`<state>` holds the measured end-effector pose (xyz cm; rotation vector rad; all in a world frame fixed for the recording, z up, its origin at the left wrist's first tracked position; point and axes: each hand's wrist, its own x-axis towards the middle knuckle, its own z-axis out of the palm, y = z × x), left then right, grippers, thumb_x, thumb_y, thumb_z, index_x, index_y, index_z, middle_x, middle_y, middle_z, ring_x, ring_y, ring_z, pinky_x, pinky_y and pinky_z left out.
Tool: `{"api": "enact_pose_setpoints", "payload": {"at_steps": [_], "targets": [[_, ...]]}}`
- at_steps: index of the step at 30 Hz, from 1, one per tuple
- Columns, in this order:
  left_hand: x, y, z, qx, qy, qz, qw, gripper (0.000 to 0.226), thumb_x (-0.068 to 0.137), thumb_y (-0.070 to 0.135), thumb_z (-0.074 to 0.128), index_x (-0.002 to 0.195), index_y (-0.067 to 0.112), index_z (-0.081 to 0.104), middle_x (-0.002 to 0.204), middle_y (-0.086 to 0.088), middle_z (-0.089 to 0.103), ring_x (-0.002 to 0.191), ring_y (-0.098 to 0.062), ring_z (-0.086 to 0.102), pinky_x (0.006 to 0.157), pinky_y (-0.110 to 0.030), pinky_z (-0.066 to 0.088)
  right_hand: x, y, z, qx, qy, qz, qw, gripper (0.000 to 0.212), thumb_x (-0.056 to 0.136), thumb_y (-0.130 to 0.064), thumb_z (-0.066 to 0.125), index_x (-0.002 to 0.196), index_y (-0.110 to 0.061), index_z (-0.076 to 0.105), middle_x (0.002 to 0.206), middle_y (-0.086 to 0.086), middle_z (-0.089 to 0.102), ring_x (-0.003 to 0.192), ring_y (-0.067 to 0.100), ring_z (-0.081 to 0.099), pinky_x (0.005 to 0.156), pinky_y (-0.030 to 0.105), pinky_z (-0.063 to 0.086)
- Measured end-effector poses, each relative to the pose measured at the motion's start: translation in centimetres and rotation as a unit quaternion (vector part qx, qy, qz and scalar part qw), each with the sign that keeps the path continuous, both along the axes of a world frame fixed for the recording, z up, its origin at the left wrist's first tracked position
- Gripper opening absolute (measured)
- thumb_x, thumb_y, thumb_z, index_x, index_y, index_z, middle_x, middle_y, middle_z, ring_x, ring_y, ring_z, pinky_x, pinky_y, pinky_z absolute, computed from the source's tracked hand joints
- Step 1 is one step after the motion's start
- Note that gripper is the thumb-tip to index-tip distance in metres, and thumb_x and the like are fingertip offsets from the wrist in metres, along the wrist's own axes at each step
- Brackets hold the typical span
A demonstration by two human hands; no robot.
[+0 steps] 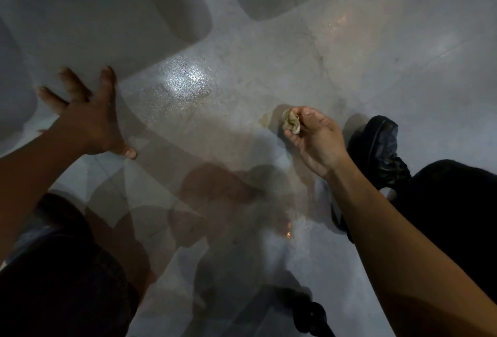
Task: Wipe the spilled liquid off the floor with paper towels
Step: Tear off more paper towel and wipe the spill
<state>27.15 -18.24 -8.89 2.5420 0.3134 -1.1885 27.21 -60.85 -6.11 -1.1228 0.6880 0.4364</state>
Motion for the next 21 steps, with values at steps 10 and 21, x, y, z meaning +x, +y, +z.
{"api": "enact_pose_setpoints", "payload": {"at_steps": [10, 21], "targets": [[-0.1, -0.5, 0.5, 0.012, -0.005, 0.006, 1.000, 0.177, 0.010, 0.069, 0.084, 0.135, 0.061, -0.042, 0.155, -0.018, -0.047, 0.144, -0.045, -0.040, 0.106, -0.086, -0.003, -0.1, -0.1, 0.8, -0.039, -0.054, 0.060, 0.996, 0.029, 0.080, 0.021, 0.064, 0.094, -0.004, 0.063, 0.077, 0.004, 0.069, 0.079, 0.019, 0.071, 0.074, 0.031, 0.060], [0.0, -0.1, -0.3, 0.026, -0.011, -0.011, 1.000, 0.179, 0.009, 0.073, 0.088, 0.126, 0.064, -0.047, 0.160, -0.018, -0.041, 0.145, -0.045, -0.038, 0.102, -0.089, -0.001, 0.7, -1.7, 1.6, -0.368, -0.129, 0.205, 0.898, 0.017, 0.083, -0.002, 0.079, 0.077, 0.006, 0.066, 0.066, -0.003, 0.069, 0.061, 0.011, 0.067, 0.063, 0.024, 0.054]]}}
